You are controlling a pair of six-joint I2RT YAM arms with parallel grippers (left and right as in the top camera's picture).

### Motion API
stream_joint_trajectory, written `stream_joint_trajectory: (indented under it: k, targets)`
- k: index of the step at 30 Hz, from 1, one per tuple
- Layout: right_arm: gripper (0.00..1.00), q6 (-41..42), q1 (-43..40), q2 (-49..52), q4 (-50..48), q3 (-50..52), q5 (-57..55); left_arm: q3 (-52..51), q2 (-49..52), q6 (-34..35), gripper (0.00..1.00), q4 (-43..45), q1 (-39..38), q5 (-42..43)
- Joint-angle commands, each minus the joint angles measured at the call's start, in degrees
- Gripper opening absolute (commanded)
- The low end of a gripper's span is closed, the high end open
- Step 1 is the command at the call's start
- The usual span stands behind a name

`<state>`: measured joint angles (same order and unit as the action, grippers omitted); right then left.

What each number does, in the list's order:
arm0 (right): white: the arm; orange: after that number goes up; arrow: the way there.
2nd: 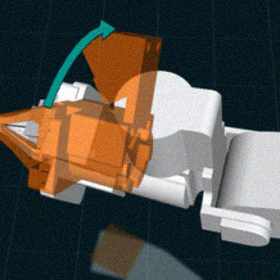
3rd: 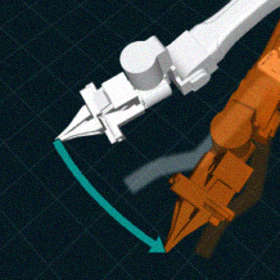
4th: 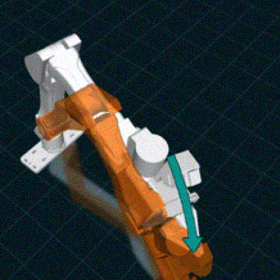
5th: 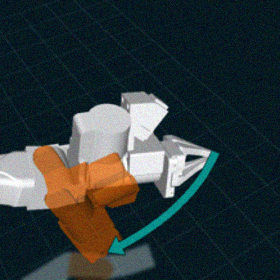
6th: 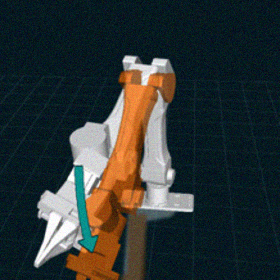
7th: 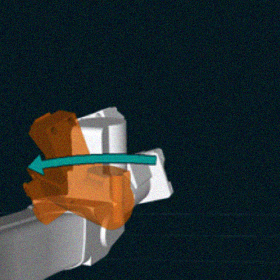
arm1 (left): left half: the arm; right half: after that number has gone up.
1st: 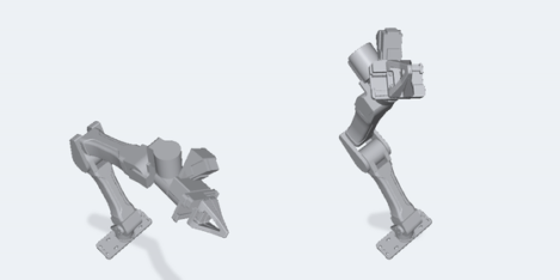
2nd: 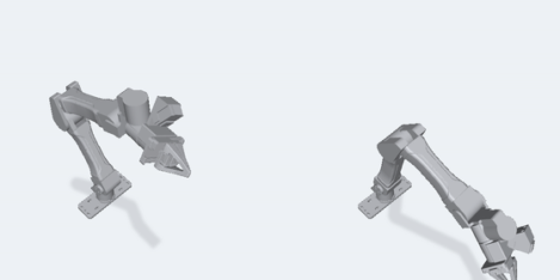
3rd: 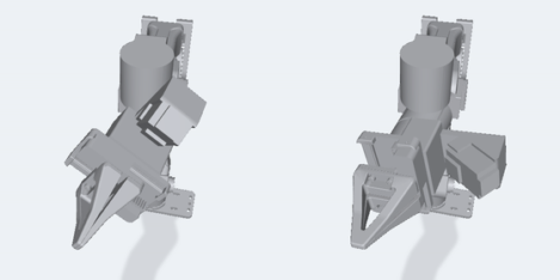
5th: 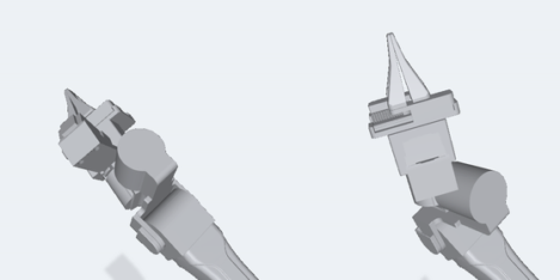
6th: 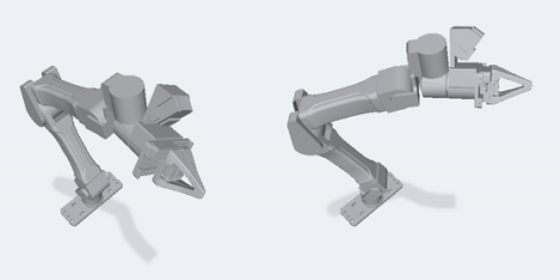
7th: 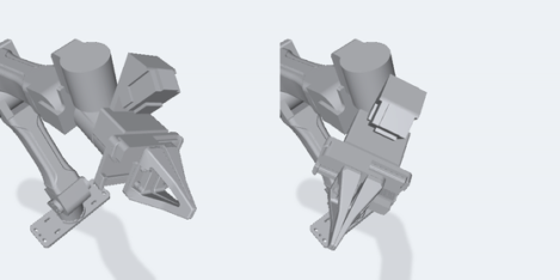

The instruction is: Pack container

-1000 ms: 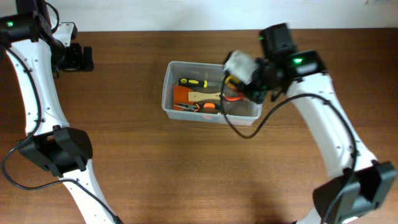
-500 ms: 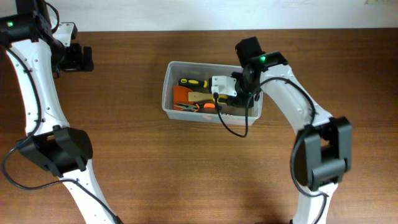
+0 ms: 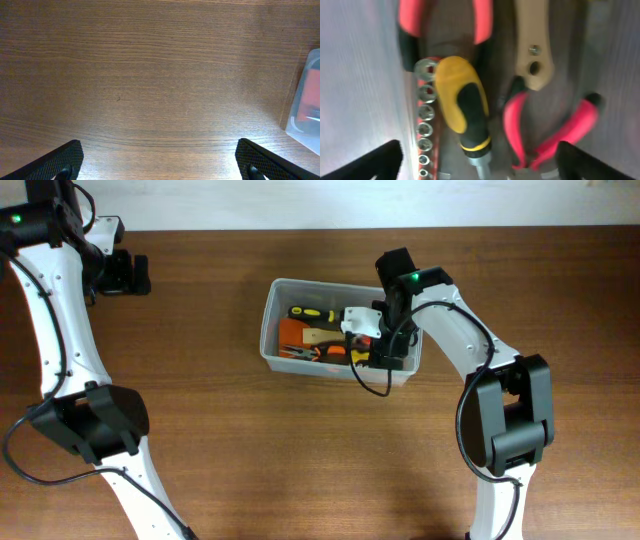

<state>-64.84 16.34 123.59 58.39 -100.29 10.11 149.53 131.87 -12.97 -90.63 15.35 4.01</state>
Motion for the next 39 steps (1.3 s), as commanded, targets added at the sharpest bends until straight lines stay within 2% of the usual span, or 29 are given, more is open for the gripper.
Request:
stream_joint_trajectory:
  k: [1,5,10,15,21,30,33,39]
  targets:
    - [0.99,8.4,0.7,-2.7,1.3,-2.4,0.5,-0.3,-0.1,0.5,0.99,0.1,0.2,-0.4]
    - [0.99,15.8,1.0,-6.6,6.1,-8.4,3.4,-0.3,-0.1,0.5,0.99,0.1,0.2,-0.4]
    - [0.99,30.1,0.9,-11.6,13.7,-20.6,3.1,-0.3,-0.1,0.5,0.99,0.1,0.2,-0.4]
    - [0.99,36.9,0.9,-15.7,20.2,-33.7,2.8,-0.3,-0.1,0.5,0.99,0.1,0.2,-0.4]
    - [0.99,38.4,0.9,-21.0,20.3,-44.3,2.8,-0.3,-0.1,0.5,0.99,0.1,0.2,-0.4]
    - [0.99,38.4,0.9,-26.6,22.8,-46.3,6.1,-0.3,-0.1,0.5,0.99,0.1,0.2,-0.4]
    - [0.99,38.4,0.9,-26.7,23.3,-46.3,4.5,-0.3,-0.1,0.5,0.99,0.1,0.2,-0.4]
    - [0.99,38.4,0.8,-28.4,22.9,-46.3,-7.1,-0.3,-0.1,0.5,0.99,0.1,0.2,-0.4]
